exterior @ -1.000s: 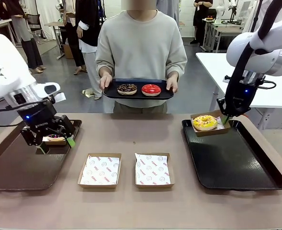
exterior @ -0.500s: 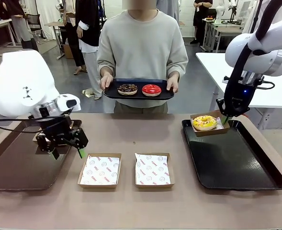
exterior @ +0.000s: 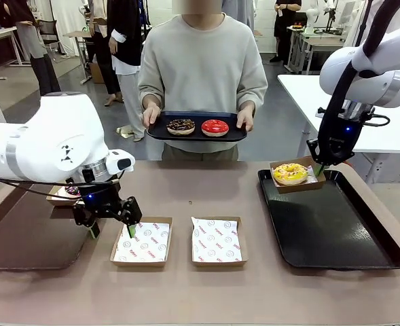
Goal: Individually package the donuts and arrange them on the tray.
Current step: Place the picked Paper togo box on the Handle tray while simultaneously picking up another Paper togo box from the table with the other hand.
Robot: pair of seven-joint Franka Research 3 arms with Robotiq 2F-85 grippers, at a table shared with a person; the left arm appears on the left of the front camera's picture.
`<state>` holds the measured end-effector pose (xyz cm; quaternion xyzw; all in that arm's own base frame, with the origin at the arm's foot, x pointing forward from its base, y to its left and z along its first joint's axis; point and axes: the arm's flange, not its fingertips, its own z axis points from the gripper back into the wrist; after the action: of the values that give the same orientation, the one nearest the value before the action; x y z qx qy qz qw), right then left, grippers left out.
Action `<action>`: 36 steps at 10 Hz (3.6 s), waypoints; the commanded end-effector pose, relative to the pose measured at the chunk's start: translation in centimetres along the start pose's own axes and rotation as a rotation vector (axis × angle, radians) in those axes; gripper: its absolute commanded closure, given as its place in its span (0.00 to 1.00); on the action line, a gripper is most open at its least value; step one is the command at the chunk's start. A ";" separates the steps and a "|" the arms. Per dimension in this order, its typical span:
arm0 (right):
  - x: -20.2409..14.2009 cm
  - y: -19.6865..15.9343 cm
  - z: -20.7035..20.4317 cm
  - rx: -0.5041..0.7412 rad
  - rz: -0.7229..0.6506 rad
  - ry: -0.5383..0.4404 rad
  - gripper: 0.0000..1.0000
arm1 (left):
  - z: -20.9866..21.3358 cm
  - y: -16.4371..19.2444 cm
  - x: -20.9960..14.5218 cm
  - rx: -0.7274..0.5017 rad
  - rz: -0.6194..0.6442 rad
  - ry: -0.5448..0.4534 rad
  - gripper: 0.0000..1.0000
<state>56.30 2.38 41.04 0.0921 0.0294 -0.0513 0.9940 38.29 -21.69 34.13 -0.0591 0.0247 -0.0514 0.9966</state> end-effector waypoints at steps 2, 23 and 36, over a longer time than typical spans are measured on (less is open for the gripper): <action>-0.3 -0.1 0.1 0.004 0.005 -0.004 0.99 | -0.1 -0.7 0.3 0.008 0.017 -0.018 0.00; 2.0 -4.7 -0.4 -0.075 0.006 0.026 0.99 | -0.5 -3.7 -0.2 0.182 -0.010 0.029 0.00; 3.5 -7.2 -4.0 -0.031 0.017 0.010 0.99 | -2.4 -2.4 1.0 0.154 0.114 -0.086 0.00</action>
<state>58.29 -4.03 35.74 0.0628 0.0427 -0.0500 0.9959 39.23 -24.59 32.18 0.0053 0.0007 -0.0107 0.9999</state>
